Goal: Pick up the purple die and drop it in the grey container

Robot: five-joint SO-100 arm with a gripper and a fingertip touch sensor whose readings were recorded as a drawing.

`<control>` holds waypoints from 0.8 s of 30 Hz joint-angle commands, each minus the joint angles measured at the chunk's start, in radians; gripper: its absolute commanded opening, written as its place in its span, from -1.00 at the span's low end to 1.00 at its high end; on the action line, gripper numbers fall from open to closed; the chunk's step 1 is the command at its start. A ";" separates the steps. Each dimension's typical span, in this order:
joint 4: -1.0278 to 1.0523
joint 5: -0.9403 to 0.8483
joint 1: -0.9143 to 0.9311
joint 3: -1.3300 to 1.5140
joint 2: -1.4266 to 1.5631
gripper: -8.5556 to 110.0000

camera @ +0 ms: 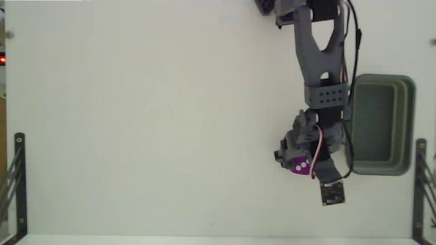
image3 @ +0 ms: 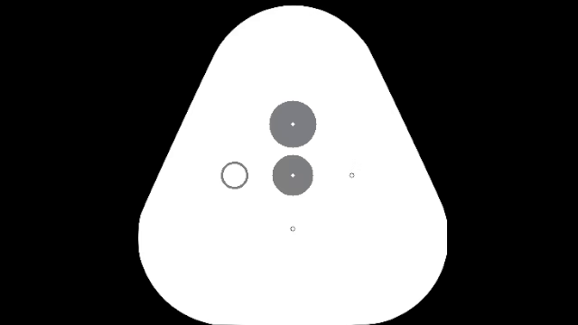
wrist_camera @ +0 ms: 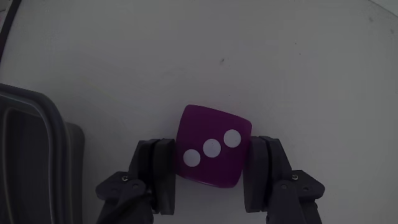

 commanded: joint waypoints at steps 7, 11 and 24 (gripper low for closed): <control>-0.005 0.003 -0.002 -0.005 0.038 0.16; 0.009 0.003 -0.002 -0.016 0.041 0.16; 0.087 0.003 -0.002 -0.083 0.052 0.16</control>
